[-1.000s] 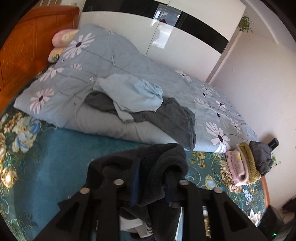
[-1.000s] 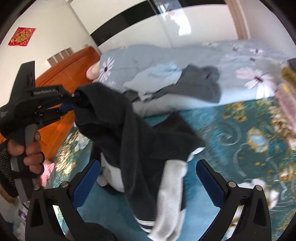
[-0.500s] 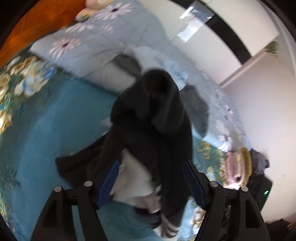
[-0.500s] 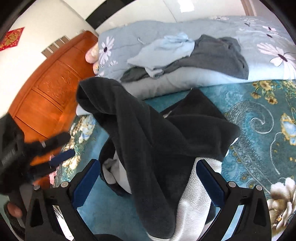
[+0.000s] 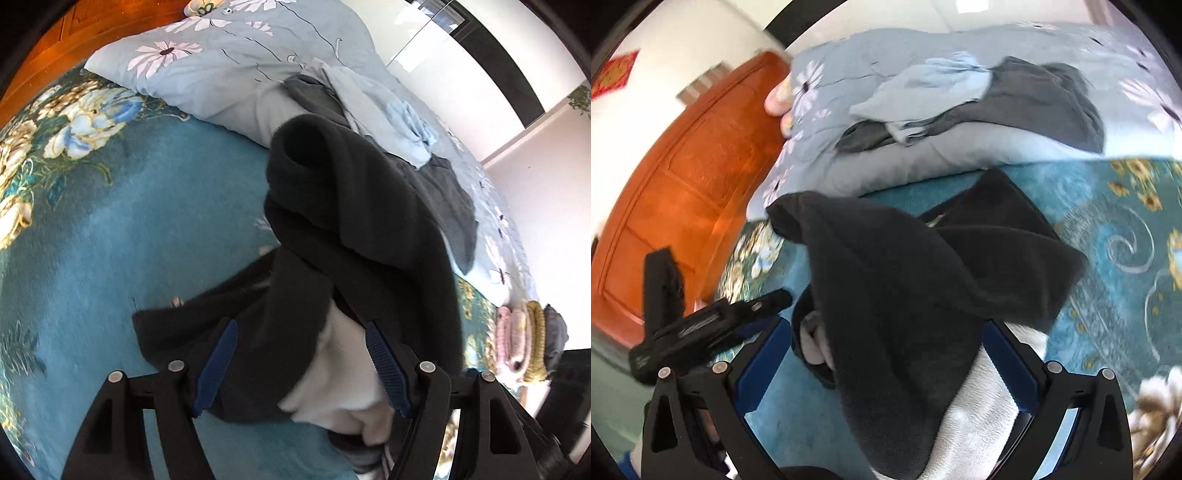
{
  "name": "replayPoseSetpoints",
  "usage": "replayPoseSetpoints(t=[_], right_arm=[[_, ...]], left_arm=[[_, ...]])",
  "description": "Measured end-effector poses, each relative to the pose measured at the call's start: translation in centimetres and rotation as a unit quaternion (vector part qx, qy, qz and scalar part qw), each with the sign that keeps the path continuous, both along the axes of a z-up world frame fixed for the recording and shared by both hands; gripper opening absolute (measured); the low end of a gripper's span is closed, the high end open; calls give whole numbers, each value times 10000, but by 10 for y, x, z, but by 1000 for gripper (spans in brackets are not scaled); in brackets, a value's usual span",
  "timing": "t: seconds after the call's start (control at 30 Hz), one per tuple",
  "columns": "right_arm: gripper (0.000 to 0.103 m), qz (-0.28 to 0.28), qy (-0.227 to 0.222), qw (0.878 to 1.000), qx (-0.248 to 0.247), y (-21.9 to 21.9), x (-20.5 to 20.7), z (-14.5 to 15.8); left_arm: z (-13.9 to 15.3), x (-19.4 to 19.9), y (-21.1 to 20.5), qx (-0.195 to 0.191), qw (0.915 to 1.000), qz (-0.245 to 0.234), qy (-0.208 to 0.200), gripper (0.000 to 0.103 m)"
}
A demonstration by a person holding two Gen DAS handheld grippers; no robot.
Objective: Fold clothes
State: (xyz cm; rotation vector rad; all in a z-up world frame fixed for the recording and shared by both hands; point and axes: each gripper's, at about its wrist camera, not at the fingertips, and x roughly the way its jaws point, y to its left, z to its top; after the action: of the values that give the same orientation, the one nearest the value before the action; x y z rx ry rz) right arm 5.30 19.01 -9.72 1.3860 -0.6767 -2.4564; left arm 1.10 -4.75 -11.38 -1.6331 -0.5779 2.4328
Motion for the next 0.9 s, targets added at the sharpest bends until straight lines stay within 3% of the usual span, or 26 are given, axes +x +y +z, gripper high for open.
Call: replayPoseSetpoints(t=[0.13, 0.23, 0.3, 0.37, 0.4, 0.43, 0.47, 0.53, 0.6, 0.73, 0.9], right_arm=[[102, 169, -417, 9981, 422, -19, -19, 2], [91, 230, -567, 9978, 239, -24, -29, -5], [71, 271, -668, 9973, 117, -27, -37, -9], [38, 365, -835, 9958, -7, -28, -40, -18], [31, 361, -933, 9950, 77, -29, -42, -22], [16, 333, -960, 9946, 190, -28, -44, -23], [8, 282, -907, 9950, 312, -26, -44, -21], [7, 28, -679, 9937, 893, -16, -43, -9], [6, -275, -412, 9846, 1677, -4, -42, 5], [6, -895, -380, 9776, 1867, 35, -43, 14], [6, -1535, -230, 9688, 1934, 68, -33, 24]], left_arm=[[-9, -20, -7, 10, 10000, 41, -74, 76], [-16, -33, -10, -25, 9999, 33, -95, 76], [-20, -41, -14, -38, 9999, 29, -89, 76], [-26, -50, -15, -51, 9999, -18, -101, 76], [-29, -55, -15, -71, 9999, -62, -115, 76], [-33, -60, -15, -90, 9998, -105, -128, 76], [-37, -64, -15, -109, 9997, -148, -141, 76], [-43, -73, -16, -43, 9997, -190, -160, 75], [-46, -80, -15, 118, 9995, -227, -187, 74], [-39, -86, 4, 364, 9975, -604, -7, 71], [-20, -92, 44, -101, 9907, -1314, 354, 60]])
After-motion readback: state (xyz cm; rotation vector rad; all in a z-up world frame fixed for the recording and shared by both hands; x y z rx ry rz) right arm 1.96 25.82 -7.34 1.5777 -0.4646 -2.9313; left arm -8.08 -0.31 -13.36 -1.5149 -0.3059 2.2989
